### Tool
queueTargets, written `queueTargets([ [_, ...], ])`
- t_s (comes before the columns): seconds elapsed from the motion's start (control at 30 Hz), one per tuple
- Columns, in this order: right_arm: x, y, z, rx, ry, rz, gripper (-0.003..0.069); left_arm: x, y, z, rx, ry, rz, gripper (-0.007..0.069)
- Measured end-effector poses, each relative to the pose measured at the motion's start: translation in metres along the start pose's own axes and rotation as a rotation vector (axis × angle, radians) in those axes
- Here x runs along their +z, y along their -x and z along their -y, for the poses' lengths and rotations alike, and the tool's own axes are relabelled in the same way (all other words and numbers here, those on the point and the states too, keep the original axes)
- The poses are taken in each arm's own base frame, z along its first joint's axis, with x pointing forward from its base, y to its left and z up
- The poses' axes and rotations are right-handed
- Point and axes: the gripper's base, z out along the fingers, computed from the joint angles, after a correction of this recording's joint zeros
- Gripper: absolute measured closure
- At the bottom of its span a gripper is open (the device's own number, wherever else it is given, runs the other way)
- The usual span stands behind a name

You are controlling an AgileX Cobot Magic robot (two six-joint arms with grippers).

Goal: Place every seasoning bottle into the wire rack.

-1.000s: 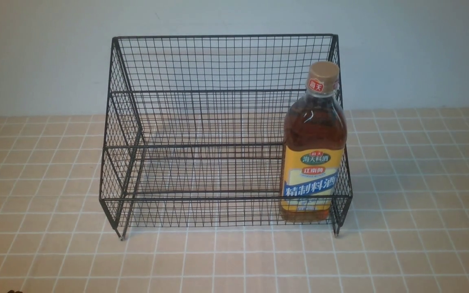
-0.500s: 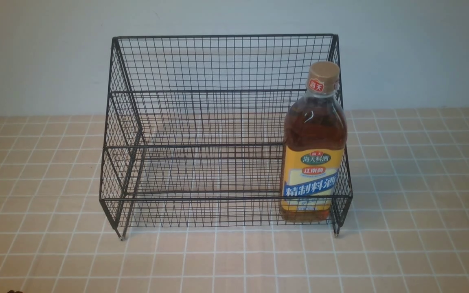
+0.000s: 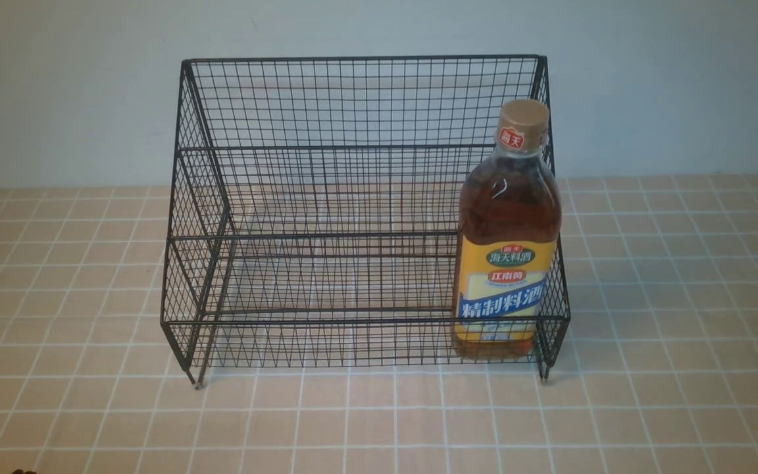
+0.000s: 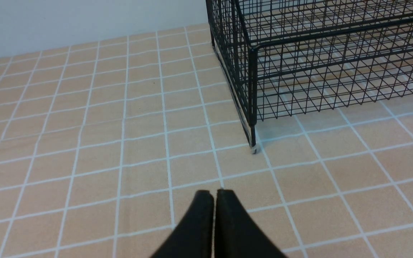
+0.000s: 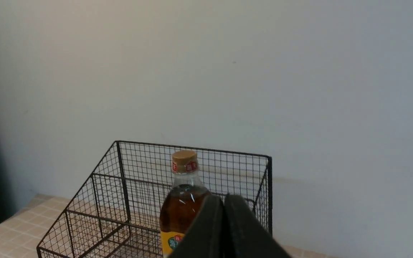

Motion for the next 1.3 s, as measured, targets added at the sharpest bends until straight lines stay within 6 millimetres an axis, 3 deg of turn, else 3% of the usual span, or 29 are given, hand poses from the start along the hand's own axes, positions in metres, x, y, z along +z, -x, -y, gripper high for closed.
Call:
queueTargets([
  [0.17,0.011,-0.014,-0.001,-0.044,0.016,0.026,0.0672,0.000,0.000,0.000,0.000,0.000,0.000,0.0634],
  [0.33,0.021,-0.051,0.002,-0.081,-0.111,-0.059,0.0672,0.000,0.000,0.000,0.000,0.000,0.000,0.0634],
  [0.47,0.034,-0.111,0.015,-0.102,-0.296,-0.228,0.0672,0.000,0.000,0.000,0.000,0.000,0.000,0.0634],
  [0.67,0.036,-0.181,0.028,-0.080,-0.420,-0.381,0.0672,0.000,0.000,0.000,0.000,0.000,0.000,0.0634],
  [1.3,0.037,-0.182,0.030,-0.083,-0.448,-0.348,0.0672,0.000,0.000,0.000,-0.001,-0.001,-0.001,0.0634],
])
